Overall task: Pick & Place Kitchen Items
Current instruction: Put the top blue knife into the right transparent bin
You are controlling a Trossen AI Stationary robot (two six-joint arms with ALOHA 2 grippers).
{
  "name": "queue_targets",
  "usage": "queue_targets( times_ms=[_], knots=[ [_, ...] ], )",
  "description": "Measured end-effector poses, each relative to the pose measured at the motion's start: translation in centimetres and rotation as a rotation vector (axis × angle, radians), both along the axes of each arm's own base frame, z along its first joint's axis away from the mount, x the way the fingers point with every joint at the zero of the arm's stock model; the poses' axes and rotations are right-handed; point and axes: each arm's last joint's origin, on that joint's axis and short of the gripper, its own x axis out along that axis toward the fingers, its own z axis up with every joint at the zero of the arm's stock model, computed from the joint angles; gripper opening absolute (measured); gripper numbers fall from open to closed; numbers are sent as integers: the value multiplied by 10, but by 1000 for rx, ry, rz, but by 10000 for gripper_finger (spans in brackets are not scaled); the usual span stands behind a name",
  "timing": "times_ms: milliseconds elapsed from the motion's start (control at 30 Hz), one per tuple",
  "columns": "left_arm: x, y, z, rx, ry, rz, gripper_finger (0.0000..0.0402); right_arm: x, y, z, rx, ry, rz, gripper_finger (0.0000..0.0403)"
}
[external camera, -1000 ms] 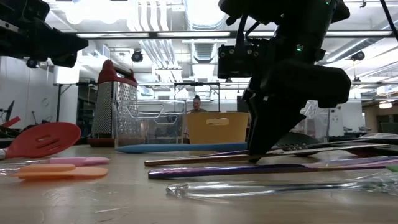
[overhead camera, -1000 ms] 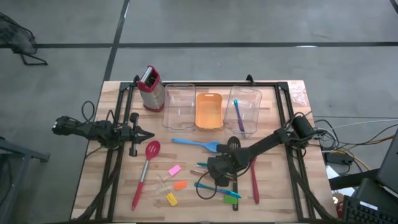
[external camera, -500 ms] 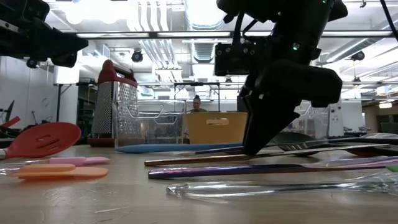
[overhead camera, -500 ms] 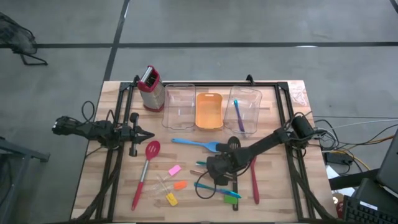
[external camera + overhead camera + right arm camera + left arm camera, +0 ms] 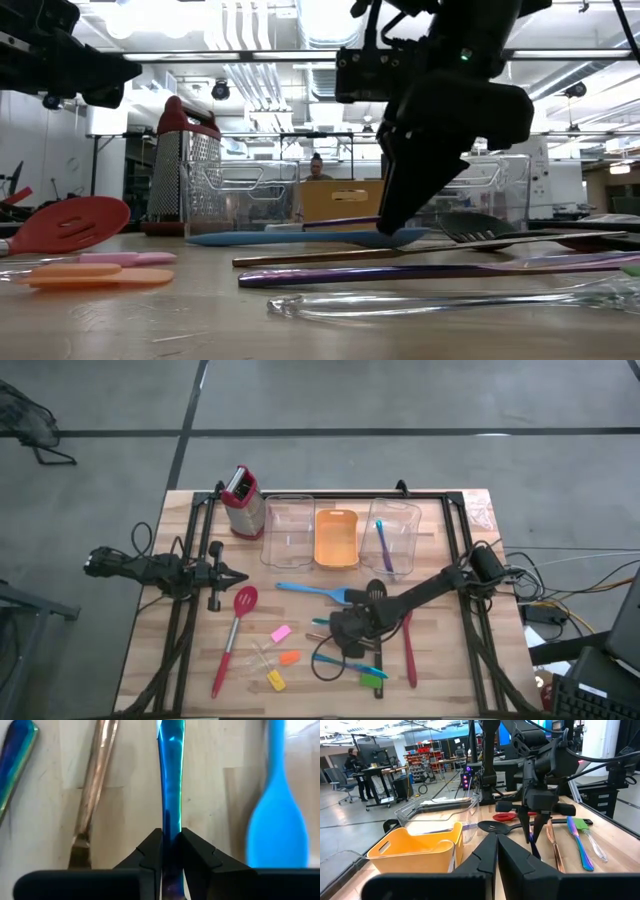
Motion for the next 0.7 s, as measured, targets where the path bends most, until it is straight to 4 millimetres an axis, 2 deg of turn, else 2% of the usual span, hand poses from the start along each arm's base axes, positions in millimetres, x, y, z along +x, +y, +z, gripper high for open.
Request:
queue_targets(
  times_ms=[700],
  knots=[
    [0,0,0,0,0,0,18,1,0,14,-37,40,-17,52]
  ],
)
